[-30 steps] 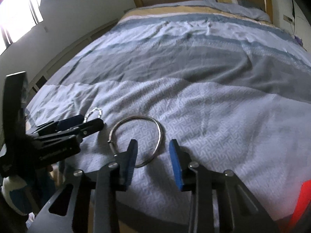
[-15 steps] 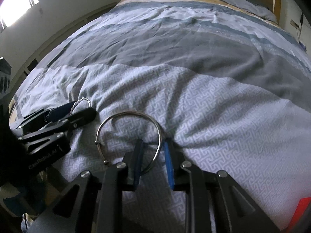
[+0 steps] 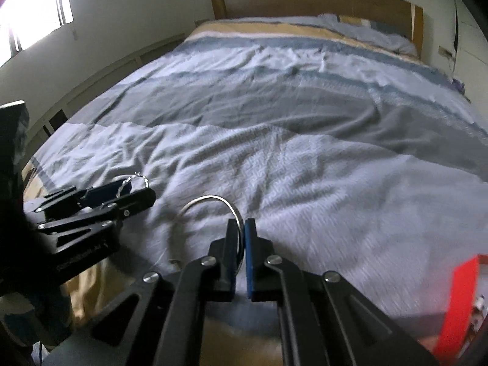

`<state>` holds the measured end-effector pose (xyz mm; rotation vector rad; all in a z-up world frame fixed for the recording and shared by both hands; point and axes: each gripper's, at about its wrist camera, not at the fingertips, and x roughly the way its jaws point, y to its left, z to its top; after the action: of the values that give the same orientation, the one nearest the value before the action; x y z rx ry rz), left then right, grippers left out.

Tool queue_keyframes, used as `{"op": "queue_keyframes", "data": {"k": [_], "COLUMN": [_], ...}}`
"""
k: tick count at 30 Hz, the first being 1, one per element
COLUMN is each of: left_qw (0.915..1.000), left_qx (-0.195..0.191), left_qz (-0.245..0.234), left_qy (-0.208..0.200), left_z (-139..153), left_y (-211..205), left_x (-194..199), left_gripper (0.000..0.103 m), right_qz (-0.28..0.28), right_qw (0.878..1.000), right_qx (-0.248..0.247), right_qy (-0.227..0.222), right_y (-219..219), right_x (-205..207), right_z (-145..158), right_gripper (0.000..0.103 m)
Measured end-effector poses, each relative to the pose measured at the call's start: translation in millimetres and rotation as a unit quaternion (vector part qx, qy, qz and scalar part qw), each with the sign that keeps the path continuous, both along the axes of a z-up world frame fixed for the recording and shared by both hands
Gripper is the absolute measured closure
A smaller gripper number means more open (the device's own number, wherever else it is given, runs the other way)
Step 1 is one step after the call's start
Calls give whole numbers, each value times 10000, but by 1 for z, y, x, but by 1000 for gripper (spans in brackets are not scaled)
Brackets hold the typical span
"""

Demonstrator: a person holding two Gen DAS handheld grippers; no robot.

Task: Organize jewelry
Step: 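Carry both hoops into the red box and open both tools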

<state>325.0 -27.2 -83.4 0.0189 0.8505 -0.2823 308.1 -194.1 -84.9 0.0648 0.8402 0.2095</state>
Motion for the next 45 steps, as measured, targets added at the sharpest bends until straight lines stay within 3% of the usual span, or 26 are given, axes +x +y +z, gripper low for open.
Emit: {"op": "queue_keyframes", "data": {"k": [18,30,37,45], "left_qw": [9985,9929,9886,9821], "left_qx": [26,-186,-239,-54], "left_qz": [-229,-746,-1134,-1719], "left_qy": [-489,-911,-962,-766], "left_z": [86,150,163,140], "left_y": [-10,-60,-105,-177], "left_x": [-128,-209,-239,-244], "left_gripper": [64,64,64,64], "right_qz": [-458,-1297,-1744,-2055], "right_qw": [9951,9800,9713,9686], "right_qx": [-142,-140,-99,54], "right_qy": [-867,-1503,-1615,-1398], "right_y": [-40,-115,-168,-215], "right_x": [-147,-256,-295,-294], "right_z": [111,179,184,150], "right_gripper": [99,99,99,99]}}
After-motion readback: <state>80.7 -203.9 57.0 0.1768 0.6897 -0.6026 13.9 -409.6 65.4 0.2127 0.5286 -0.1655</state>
